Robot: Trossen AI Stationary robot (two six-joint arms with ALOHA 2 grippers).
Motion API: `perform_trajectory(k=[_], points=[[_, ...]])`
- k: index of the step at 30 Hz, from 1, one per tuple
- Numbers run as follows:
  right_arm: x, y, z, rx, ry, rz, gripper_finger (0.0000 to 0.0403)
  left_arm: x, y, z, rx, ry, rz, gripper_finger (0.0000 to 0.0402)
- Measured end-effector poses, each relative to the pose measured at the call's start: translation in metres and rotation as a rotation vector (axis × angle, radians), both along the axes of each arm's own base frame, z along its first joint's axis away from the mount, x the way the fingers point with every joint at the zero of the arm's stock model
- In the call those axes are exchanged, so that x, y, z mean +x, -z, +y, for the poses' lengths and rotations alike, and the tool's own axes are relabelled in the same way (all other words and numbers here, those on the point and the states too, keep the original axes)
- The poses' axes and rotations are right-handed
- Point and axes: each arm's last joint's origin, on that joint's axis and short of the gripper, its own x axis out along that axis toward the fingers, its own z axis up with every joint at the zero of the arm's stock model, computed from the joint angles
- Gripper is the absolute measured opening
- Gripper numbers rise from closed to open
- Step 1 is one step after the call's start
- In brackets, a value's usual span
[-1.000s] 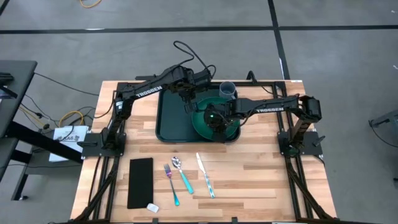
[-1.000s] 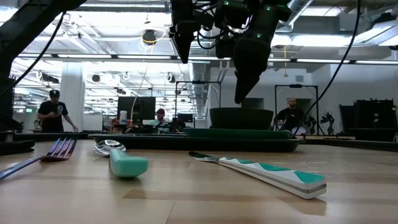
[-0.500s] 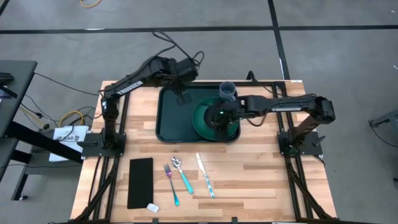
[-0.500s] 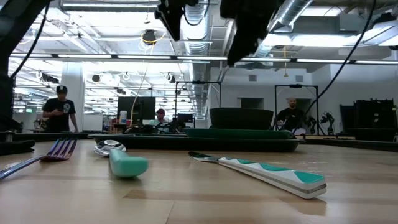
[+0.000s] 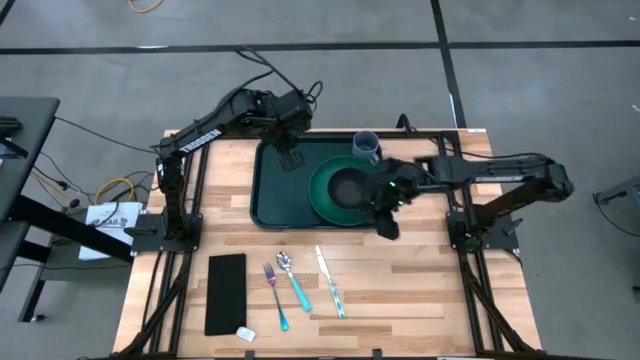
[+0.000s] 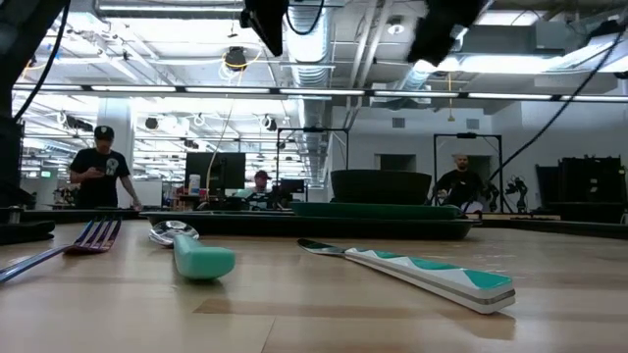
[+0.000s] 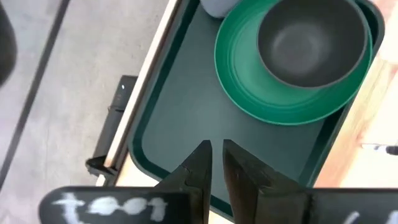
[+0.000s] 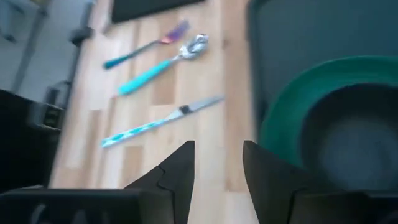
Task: Set up tray
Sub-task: Put the black napkin on the black tray to the left of the green plate
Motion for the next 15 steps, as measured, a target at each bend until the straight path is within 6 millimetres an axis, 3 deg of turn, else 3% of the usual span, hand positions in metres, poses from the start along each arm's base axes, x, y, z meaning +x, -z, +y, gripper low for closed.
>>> perform_trajectory(k=[7, 15], points=[[-0.049, 0.009, 0.022, 0.150, 0.041, -0.267, 0.0118, 0.001, 0.006, 0.000, -0.047, -0.039, 0.002, 0.0030], [-0.095, 0.008, 0.028, 0.188, 0.095, -0.677, 0.0118, 0.003, 0.006, -0.004, -0.140, -0.009, -0.027, 0.0030]])
